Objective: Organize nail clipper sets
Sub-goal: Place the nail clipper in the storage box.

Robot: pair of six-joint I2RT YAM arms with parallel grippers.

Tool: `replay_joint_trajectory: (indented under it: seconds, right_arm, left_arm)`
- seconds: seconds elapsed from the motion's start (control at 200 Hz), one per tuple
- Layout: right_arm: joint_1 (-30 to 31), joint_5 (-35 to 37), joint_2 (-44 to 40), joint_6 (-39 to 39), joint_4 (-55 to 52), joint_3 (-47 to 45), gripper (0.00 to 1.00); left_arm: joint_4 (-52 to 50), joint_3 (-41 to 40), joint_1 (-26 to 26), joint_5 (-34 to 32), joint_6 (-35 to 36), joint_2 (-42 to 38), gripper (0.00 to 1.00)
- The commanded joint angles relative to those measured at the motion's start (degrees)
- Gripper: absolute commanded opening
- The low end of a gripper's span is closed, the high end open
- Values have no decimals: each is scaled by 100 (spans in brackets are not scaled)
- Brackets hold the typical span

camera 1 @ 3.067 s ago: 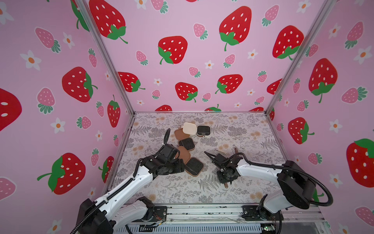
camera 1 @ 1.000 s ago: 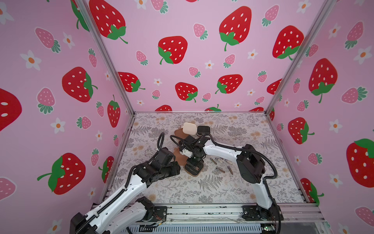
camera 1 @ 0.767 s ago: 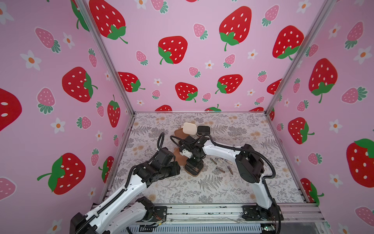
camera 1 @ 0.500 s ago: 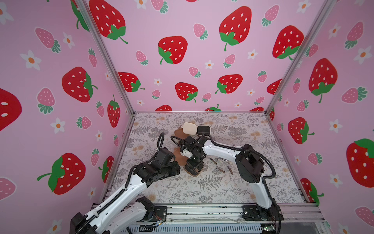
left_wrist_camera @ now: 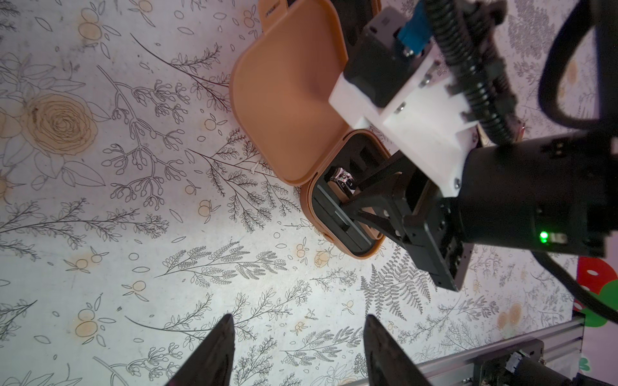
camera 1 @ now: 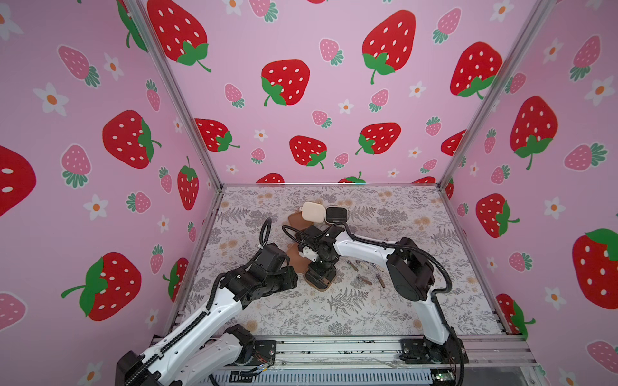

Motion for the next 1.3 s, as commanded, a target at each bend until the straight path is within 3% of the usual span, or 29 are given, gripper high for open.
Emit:
replay_joint_trajectory:
  seconds: [0.0,0.64,0.771,1.101,1.296]
  right_arm:
    - [41,184,194,-53,-115,118,15]
    - [31,920,199,321,520,-127,15]
    - [30,920,190,385,594,-214,15]
    - [-12,818,228,451,843,-764,15]
    - [-14,797,323,559,957,-1174,15]
  left_arm:
    - [-192,6,25,-148,-18,-47,63]
    - [40,-419,34,158,-247,-121,61]
    - [119,-548,34,310,-336,-39,54]
    - [762,-937,29,603,-598,75,25]
    - [1141,-1202,29,741,-786,84,20]
